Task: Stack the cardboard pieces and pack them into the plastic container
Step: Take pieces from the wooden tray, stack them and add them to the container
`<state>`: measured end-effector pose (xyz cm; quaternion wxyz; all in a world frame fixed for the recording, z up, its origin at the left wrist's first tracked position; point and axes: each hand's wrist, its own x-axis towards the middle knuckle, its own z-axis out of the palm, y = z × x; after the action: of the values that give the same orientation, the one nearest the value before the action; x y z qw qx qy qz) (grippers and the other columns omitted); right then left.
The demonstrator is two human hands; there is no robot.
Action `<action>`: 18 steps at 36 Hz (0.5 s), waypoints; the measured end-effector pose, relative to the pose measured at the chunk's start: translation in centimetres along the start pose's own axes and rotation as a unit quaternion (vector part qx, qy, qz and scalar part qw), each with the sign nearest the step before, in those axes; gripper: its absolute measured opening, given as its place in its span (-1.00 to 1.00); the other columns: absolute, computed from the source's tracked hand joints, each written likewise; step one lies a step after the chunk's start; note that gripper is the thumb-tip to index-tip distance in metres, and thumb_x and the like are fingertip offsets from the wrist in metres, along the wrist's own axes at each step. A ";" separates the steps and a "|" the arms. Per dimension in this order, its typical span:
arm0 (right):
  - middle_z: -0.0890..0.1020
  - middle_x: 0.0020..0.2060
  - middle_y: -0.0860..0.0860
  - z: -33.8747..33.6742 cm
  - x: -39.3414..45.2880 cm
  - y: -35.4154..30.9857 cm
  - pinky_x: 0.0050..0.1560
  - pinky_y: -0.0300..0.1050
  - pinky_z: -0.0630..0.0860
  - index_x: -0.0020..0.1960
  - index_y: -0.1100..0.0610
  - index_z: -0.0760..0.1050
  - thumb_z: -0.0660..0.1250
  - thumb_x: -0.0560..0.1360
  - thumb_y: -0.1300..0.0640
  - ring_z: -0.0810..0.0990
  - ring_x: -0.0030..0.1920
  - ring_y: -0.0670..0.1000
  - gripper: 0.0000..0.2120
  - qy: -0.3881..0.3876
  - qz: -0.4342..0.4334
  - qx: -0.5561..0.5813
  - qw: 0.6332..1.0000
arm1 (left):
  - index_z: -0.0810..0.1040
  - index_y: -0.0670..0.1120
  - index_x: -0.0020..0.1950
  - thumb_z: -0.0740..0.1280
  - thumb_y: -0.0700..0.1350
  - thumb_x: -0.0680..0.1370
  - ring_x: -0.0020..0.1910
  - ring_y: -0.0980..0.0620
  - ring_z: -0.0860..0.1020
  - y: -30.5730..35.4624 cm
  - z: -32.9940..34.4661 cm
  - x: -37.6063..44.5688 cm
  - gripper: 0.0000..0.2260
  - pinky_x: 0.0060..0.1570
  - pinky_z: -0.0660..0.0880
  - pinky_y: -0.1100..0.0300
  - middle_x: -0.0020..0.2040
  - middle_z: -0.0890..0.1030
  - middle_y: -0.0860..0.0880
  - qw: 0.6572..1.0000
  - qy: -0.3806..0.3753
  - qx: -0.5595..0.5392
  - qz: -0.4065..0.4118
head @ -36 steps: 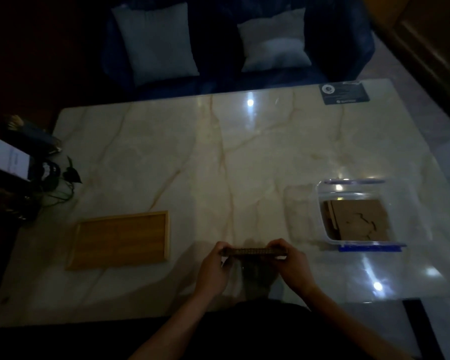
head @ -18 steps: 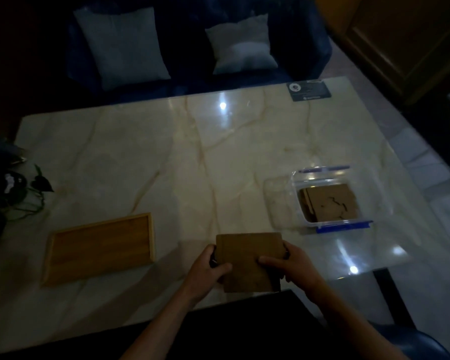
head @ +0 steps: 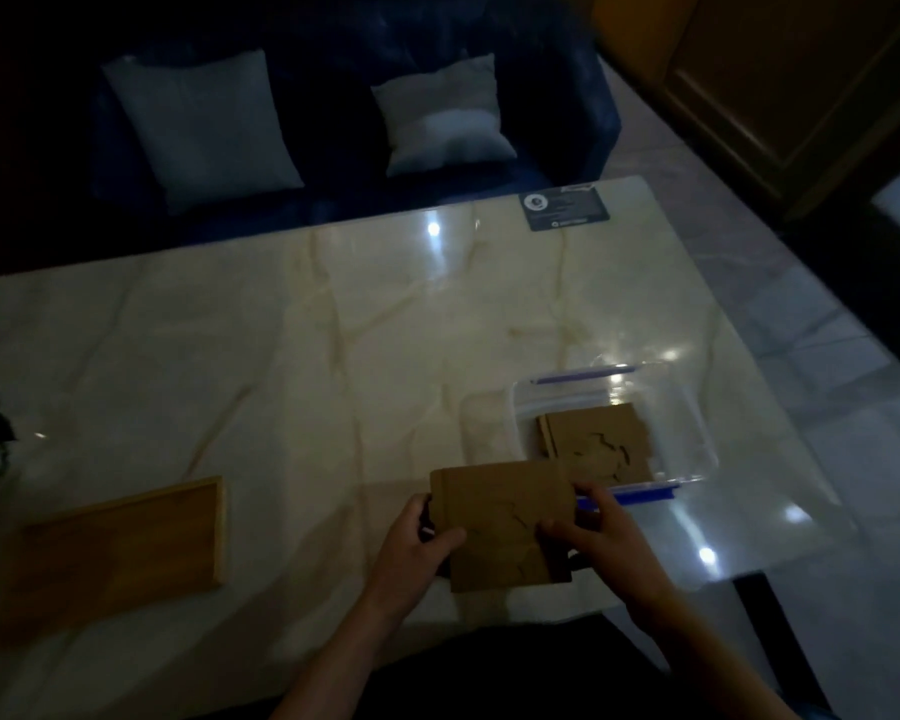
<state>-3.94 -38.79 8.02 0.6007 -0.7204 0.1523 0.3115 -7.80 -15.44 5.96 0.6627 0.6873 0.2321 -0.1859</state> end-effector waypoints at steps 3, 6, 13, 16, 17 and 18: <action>0.72 -0.11 0.03 -2.9 0.8 -0.3 -0.35 -0.24 0.58 0.18 -0.08 0.45 0.49 0.41 0.16 0.72 -0.19 -0.02 -0.59 0.017 -0.012 0.016 1.000 | 0.52 0.10 0.08 0.43 -0.17 0.47 -0.17 0.12 0.64 1.1 2.8 1.0 -0.74 -0.32 0.56 0.24 -0.11 0.68 0.07 1.000 0.025 0.011 0.006; 0.73 -0.11 0.02 -5.6 1.8 -0.9 -0.34 -0.20 0.59 0.22 -0.05 0.45 0.49 0.42 0.19 0.72 -0.18 0.00 -0.57 0.015 -0.013 0.021 1.000 | 0.50 0.02 0.19 0.46 -0.12 0.45 -0.11 -0.03 0.63 1.9 5.4 2.1 -0.66 -0.26 0.62 0.11 -0.01 0.63 -0.07 0.998 0.058 0.022 0.009; 0.64 -0.02 0.03 -11.6 4.4 -2.8 -0.28 -0.16 0.61 0.27 -0.04 0.45 0.51 0.41 0.10 0.69 -0.14 0.01 -0.52 0.053 -0.037 -0.039 0.997 | 0.48 -0.01 0.30 0.49 0.02 0.39 -0.10 -0.02 0.63 4.2 11.3 4.7 -0.49 -0.09 0.63 -0.05 -0.03 0.60 0.02 0.991 0.114 0.061 0.037; 0.61 0.03 0.03 -13.5 5.7 -3.2 -0.24 -0.11 0.61 0.31 0.00 0.44 0.50 0.42 0.09 0.68 -0.12 0.05 -0.50 0.071 -0.043 -0.071 0.994 | 0.49 0.02 0.23 0.48 -0.09 0.43 -0.24 0.21 0.61 5.1 13.5 5.9 -0.60 -0.27 0.59 0.26 -0.12 0.61 0.06 0.986 0.131 0.089 0.053; 0.60 0.04 0.03 -14.0 6.3 -3.2 -0.25 -0.14 0.60 0.33 0.01 0.43 0.49 0.42 0.09 0.67 -0.12 0.05 -0.49 0.075 -0.043 -0.083 0.993 | 0.48 0.05 0.20 0.48 -0.11 0.44 -0.29 0.27 0.59 5.5 14.1 6.3 -0.63 -0.35 0.53 0.36 -0.14 0.60 0.10 0.985 0.132 0.095 0.058; 0.59 0.05 0.01 -14.4 6.9 -3.2 -0.24 -0.17 0.59 0.35 0.01 0.42 0.48 0.43 0.08 0.67 -0.11 0.04 -0.48 0.076 -0.043 -0.094 0.992 | 0.48 0.08 0.17 0.47 -0.11 0.44 -0.30 0.31 0.58 5.9 14.7 6.6 -0.65 -0.41 0.49 0.42 -0.14 0.59 0.13 0.984 0.130 0.103 0.059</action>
<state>7.03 -50.85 7.40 0.5300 -0.8010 0.1360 0.2429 1.75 -29.70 6.33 0.5621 0.7828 0.2550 -0.0789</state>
